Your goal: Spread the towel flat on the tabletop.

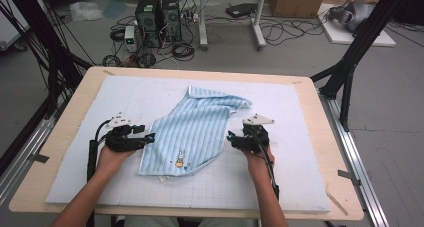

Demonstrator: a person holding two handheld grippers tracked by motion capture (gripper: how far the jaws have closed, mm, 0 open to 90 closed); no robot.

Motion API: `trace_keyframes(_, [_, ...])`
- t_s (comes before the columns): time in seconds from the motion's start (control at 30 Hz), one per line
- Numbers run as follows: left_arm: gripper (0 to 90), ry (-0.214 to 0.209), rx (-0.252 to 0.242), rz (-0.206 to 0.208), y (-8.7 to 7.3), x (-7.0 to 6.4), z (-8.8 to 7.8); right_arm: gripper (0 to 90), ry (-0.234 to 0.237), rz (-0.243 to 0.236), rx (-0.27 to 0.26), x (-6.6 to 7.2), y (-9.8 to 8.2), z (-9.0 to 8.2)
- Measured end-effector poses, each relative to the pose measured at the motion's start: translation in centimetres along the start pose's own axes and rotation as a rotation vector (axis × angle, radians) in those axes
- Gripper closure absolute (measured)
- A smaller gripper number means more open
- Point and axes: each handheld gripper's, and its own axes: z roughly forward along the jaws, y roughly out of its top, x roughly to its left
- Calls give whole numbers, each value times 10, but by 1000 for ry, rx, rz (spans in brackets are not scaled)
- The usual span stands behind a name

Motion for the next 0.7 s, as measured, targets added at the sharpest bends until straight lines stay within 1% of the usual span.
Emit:
trace_keyframes(0.03, [391, -2, -7, -1, 1, -1, -1, 462, 66, -13, -4, 7, -10, -10])
trace_keyframes(0.07, [391, -3, -13, 3, 1, -1, -3, 462, 66, -13, -4, 7, -10, -10])
trace_keyframes(0.13, [391, -4, -30, 5, 2, -4, -5, 559, 137, -50, -6, 19, -20, -18])
trace_keyframes(0.17, [391, -4, -37, 9, 2, -4, -6, 589, 167, -74, 1, 26, -24, -20])
trace_keyframes(0.2, [391, -3, -44, 8, 1, -6, -7, 621, 205, -85, 14, 33, -27, -21])
trace_keyframes(0.27, [391, 1, -44, 20, -2, -8, -9, 633, 265, -120, 24, 43, -29, -20])
trace_keyframes(0.37, [391, 15, -34, 43, -7, -11, -13, 620, 327, -142, 49, 54, -29, -17])
trace_keyframes(0.43, [391, 23, -29, 54, -10, -11, -18, 607, 358, -150, 73, 58, -29, -12])
trace_keyframes(0.5, [391, 32, -40, 47, -10, -11, -24, 583, 380, -147, 89, 61, -28, -8])
trace_keyframes(0.57, [391, 43, -52, 32, -10, -11, -26, 515, 379, -154, 97, 64, -26, -2])
trace_keyframes(0.6, [391, 51, -60, 22, -10, -11, -26, 482, 372, -148, 104, 66, -26, 2])
trace_keyframes(0.63, [391, 55, -65, 12, -9, -12, -26, 470, 364, -137, 113, 68, -25, 6])
trace_keyframes(0.67, [391, 61, -71, 5, -8, -13, -25, 478, 349, -141, 100, 70, -24, 8])
trace_keyframes(0.7, [391, 66, -77, 1, -7, -15, -25, 507, 331, -150, 107, 72, -23, 9])
